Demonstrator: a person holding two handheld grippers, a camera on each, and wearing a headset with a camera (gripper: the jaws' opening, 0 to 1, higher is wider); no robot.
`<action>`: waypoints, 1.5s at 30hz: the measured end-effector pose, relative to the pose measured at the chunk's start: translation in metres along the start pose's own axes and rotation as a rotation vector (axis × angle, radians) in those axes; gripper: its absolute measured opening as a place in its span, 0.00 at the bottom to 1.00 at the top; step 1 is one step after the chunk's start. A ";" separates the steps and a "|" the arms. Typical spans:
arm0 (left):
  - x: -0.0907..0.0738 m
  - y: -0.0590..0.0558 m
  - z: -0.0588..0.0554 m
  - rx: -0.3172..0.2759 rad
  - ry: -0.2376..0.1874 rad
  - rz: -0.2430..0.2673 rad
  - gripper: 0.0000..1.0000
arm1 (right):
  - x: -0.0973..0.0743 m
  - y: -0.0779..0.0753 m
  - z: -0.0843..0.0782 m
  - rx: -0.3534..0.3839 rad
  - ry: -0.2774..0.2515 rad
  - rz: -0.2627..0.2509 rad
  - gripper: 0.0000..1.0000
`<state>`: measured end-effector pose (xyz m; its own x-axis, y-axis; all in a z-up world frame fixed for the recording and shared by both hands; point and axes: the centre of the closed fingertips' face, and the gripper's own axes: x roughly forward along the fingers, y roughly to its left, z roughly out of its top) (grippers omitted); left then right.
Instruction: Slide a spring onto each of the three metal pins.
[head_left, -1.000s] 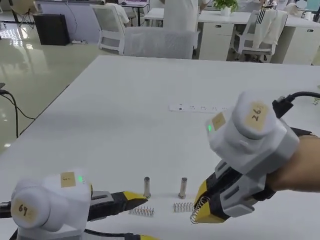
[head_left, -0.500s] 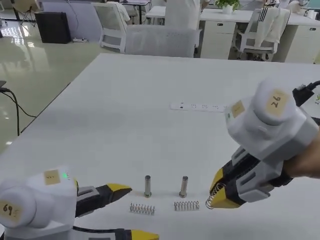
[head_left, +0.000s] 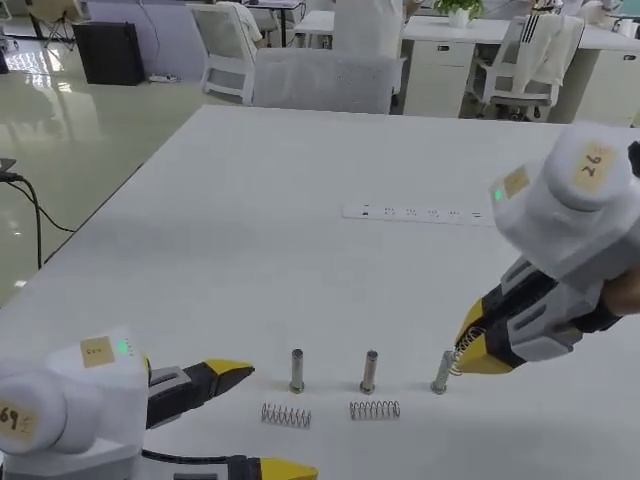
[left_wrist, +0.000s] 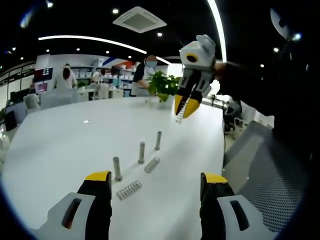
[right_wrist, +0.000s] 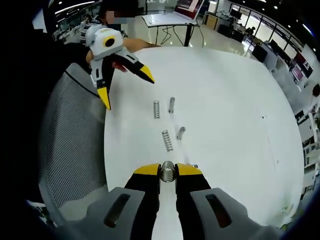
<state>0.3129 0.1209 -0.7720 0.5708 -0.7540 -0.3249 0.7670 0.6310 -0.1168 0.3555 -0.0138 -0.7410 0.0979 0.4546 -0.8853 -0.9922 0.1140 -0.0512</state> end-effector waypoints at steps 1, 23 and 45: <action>0.000 0.000 0.000 0.000 -0.001 0.001 0.68 | 0.000 -0.004 -0.001 0.001 0.006 -0.010 0.08; -0.002 0.001 -0.005 0.000 0.009 0.000 0.69 | 0.032 -0.042 -0.017 0.008 0.087 -0.049 0.08; -0.002 0.000 -0.005 -0.007 0.005 -0.004 0.68 | 0.050 -0.053 -0.029 0.030 0.123 -0.032 0.08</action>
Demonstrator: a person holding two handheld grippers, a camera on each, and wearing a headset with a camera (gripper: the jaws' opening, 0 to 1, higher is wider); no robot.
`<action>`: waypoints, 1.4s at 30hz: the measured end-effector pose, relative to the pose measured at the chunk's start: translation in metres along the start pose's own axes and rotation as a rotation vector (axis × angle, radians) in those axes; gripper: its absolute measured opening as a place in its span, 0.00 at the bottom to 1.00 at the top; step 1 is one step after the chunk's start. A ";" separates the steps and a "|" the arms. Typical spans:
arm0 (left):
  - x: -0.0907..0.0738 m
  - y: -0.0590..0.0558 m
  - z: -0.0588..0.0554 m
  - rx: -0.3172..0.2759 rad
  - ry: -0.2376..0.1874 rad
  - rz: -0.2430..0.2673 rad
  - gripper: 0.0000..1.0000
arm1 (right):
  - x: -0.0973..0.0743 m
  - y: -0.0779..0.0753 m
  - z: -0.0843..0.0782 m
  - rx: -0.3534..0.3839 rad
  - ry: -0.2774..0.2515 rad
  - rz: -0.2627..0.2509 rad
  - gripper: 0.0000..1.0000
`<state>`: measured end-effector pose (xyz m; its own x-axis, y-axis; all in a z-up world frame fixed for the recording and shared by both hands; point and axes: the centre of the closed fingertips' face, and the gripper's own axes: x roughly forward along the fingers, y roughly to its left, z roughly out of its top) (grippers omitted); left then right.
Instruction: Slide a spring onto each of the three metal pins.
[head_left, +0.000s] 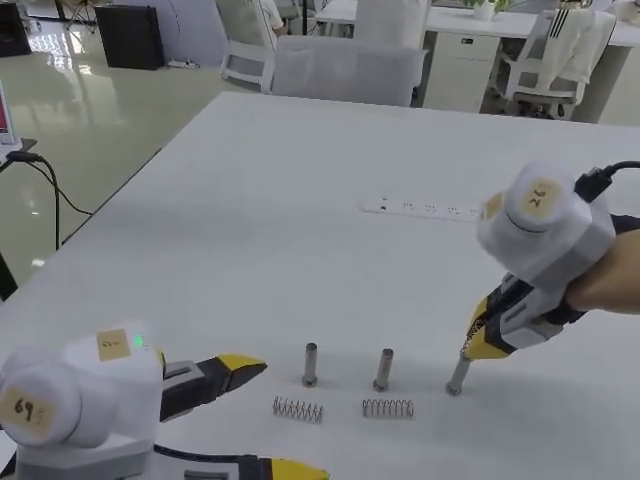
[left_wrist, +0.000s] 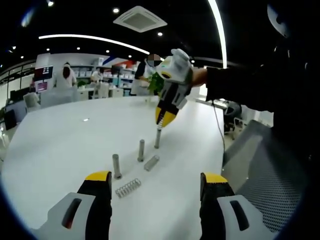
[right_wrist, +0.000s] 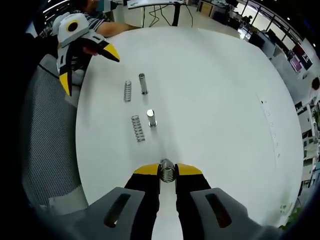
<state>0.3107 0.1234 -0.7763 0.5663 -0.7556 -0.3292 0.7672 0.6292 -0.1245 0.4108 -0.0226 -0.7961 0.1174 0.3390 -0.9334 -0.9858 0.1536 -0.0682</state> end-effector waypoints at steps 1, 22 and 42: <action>0.000 0.000 0.000 0.000 -0.001 0.000 0.67 | 0.001 0.001 0.000 -0.003 0.003 0.001 0.08; 0.001 0.000 -0.002 -0.003 0.004 0.001 0.66 | 0.033 0.001 -0.013 0.012 0.047 0.018 0.08; 0.001 0.000 -0.003 -0.003 0.011 0.001 0.64 | 0.051 0.003 -0.020 0.022 0.071 0.021 0.09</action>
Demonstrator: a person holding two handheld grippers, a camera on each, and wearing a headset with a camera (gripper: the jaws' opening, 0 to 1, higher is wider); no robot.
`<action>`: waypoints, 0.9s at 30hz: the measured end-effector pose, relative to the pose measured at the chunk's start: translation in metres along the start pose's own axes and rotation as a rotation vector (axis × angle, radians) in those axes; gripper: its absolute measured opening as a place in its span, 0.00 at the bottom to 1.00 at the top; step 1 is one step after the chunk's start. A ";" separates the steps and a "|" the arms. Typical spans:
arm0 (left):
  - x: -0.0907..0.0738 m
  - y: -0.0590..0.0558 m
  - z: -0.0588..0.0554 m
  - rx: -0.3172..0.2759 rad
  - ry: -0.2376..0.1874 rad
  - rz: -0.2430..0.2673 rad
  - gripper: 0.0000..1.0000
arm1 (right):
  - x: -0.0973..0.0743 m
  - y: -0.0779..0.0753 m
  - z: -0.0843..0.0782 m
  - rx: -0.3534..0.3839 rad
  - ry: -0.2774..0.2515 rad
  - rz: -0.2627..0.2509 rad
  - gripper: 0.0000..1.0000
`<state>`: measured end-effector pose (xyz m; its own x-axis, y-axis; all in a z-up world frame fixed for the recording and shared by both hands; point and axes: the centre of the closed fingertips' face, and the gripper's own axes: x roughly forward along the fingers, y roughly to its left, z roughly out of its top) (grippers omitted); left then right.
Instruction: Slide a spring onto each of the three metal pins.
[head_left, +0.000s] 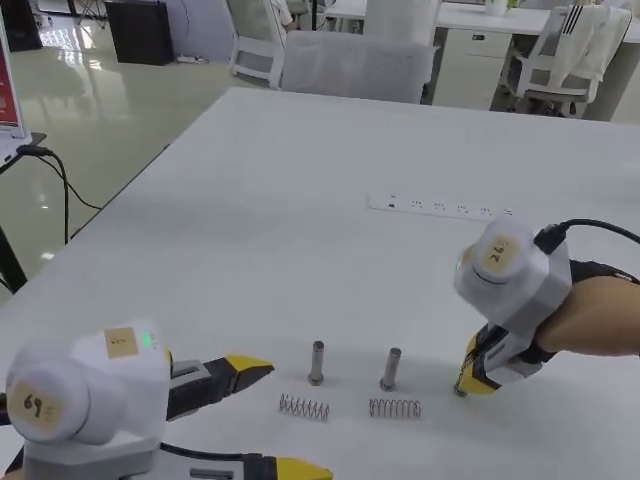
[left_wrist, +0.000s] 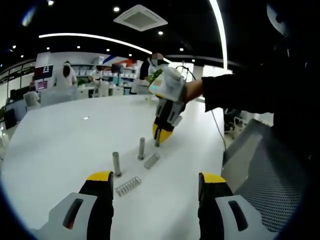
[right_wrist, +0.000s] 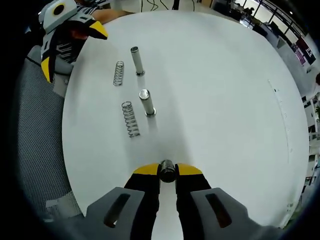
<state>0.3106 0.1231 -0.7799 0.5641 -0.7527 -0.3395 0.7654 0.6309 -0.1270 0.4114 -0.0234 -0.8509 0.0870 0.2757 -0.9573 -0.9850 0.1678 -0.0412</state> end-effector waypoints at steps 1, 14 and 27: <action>0.000 0.000 0.000 0.000 0.001 0.000 0.64 | 0.000 0.000 0.000 0.003 -0.002 0.000 0.09; -0.001 -0.003 0.001 0.006 0.005 -0.003 0.64 | -0.002 0.002 0.003 0.004 -0.023 0.002 0.15; -0.001 -0.004 0.001 0.011 0.004 -0.006 0.64 | -0.015 0.006 0.019 -0.037 -0.062 -0.018 0.26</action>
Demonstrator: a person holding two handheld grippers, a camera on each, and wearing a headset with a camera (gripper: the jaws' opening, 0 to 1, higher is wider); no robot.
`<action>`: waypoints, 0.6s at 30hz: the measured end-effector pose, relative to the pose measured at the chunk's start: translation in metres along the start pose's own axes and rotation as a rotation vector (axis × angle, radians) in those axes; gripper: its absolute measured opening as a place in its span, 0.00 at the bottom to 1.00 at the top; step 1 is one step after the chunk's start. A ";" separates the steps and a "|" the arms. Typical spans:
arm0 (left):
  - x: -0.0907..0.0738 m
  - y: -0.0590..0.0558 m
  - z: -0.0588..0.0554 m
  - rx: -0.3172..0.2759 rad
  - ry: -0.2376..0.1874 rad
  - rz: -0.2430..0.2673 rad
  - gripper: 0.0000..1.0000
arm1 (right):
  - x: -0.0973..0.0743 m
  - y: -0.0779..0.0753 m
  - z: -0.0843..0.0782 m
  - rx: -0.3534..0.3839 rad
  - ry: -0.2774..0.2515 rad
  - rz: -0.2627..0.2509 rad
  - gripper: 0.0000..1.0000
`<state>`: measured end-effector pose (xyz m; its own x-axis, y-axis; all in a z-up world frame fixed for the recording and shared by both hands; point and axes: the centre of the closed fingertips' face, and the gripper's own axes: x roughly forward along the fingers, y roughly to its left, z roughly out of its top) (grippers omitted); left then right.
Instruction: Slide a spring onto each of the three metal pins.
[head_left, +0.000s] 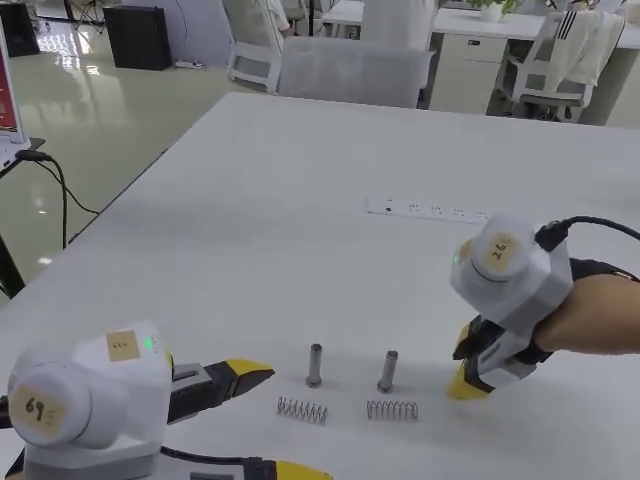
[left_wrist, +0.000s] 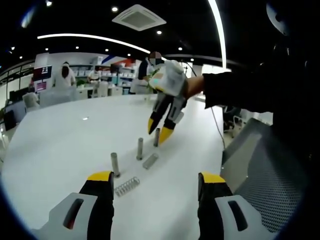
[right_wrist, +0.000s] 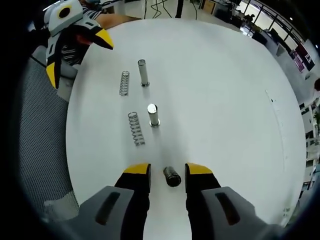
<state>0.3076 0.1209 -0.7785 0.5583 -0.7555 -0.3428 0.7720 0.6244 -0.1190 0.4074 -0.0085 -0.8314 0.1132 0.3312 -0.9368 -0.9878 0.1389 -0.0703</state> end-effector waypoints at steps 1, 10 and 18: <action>0.000 0.000 0.000 0.000 0.000 0.000 0.64 | -0.002 0.002 0.005 0.001 -0.012 0.006 0.27; -0.001 0.002 0.001 0.003 -0.003 0.004 0.63 | -0.002 0.018 0.023 -0.026 -0.045 0.047 0.25; -0.001 0.000 0.001 0.003 -0.004 0.002 0.63 | 0.006 0.033 0.030 -0.051 -0.044 0.088 0.22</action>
<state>0.3074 0.1213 -0.7776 0.5608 -0.7550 -0.3397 0.7719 0.6252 -0.1152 0.3787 0.0259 -0.8296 0.0289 0.3809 -0.9242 -0.9982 0.0599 -0.0065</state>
